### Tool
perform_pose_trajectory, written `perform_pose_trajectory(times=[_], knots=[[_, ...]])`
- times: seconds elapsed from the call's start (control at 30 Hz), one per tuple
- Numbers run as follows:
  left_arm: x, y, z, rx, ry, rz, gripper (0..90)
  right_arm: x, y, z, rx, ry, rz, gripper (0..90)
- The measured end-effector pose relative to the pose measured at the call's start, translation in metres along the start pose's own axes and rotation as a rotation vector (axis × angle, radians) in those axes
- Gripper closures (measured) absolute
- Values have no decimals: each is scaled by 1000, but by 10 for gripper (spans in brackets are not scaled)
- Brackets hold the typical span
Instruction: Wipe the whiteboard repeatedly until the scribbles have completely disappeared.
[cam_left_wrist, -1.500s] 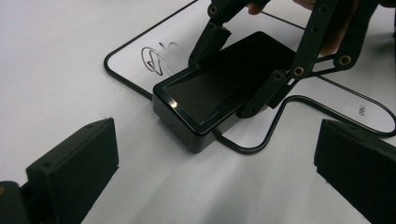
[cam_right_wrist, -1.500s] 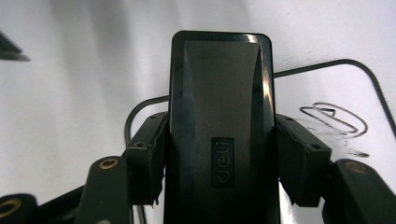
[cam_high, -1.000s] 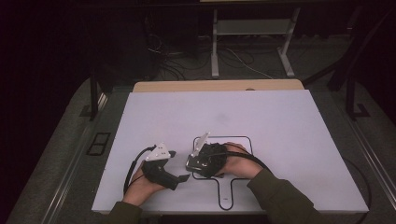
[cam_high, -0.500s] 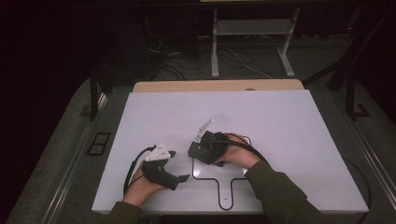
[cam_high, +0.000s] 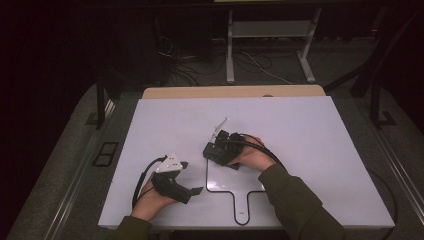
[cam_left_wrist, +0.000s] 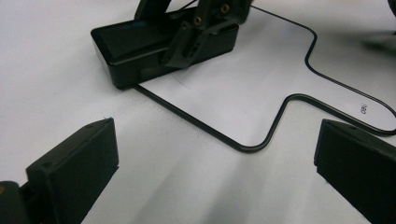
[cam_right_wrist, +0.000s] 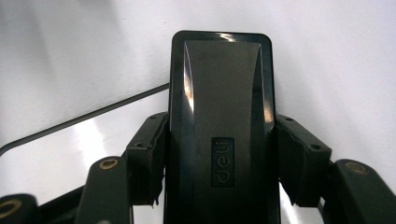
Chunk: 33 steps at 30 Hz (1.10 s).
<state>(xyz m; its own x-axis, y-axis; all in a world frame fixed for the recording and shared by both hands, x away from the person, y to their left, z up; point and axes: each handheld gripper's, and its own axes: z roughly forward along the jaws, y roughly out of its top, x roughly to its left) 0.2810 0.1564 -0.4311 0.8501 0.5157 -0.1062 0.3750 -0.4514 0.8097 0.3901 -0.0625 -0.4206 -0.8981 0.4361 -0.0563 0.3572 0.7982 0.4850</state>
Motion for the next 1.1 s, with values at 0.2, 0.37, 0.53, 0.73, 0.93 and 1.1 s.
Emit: perform_pose_trajectory(times=[0.2,0.37,0.53,0.73,0.93,1.1], knots=[[0,0,0,1,0,0,0,-12,-1,1,-5,-20,33,388],[0,0,1,0,2,5,0,-18,2,3,-3,-20,55,388],[0,0,0,0,-1,2,0,-14,3,3,13,-33,33,388],[-1,0,0,-1,1,1,0,-2,3,1,11,-12,-16,388],[0,0,0,-1,0,1,0,-19,-3,0,18,-49,46,388],[0,0,0,0,0,0,0,-6,-5,-4,35,-23,10,388]])
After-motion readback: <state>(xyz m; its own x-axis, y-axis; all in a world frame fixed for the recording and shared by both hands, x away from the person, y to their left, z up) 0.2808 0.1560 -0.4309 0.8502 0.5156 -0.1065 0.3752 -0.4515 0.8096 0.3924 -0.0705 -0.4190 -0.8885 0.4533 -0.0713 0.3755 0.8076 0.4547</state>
